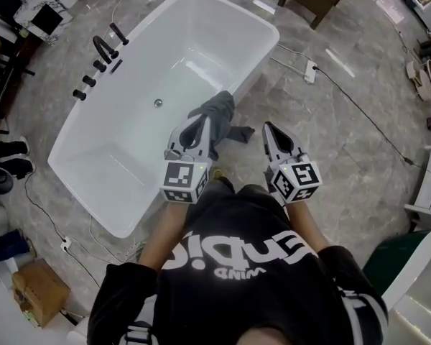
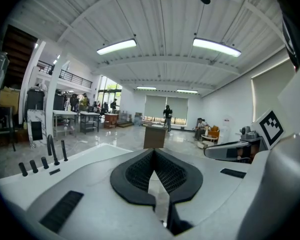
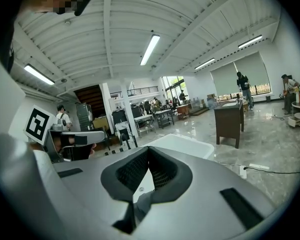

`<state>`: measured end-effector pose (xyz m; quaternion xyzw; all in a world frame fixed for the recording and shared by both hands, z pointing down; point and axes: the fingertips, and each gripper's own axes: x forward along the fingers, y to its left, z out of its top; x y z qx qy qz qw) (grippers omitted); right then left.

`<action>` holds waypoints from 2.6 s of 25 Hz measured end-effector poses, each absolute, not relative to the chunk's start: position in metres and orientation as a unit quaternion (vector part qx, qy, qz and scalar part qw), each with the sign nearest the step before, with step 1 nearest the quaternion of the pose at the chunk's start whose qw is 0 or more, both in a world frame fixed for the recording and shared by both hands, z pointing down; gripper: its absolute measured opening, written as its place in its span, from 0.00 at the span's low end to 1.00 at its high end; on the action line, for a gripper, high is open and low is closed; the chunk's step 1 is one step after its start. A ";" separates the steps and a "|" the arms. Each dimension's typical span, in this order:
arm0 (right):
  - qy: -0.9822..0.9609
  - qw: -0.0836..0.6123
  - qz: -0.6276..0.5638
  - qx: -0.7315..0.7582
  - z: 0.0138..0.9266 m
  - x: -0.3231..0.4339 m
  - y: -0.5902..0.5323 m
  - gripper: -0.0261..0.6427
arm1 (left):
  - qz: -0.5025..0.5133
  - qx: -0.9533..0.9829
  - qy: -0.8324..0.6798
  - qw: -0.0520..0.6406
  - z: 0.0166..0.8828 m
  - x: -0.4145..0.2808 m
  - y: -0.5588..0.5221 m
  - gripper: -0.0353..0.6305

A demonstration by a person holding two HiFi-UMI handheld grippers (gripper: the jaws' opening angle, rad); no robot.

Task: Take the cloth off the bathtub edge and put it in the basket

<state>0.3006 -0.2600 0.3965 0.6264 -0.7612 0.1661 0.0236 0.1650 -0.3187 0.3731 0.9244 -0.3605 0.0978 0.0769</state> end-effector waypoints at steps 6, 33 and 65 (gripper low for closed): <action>-0.774 0.027 0.163 0.611 0.389 0.310 -0.287 0.06 | 0.089 0.919 -0.376 0.081 0.366 0.175 -0.343 0.07; -0.798 0.059 0.232 0.554 0.556 0.333 -0.390 0.06 | 0.105 0.899 -0.395 0.157 0.550 0.210 -0.441 0.07; -0.774 0.058 0.269 0.570 0.581 0.359 -0.372 0.06 | 0.212 0.908 -0.321 0.163 0.652 0.237 -0.438 0.53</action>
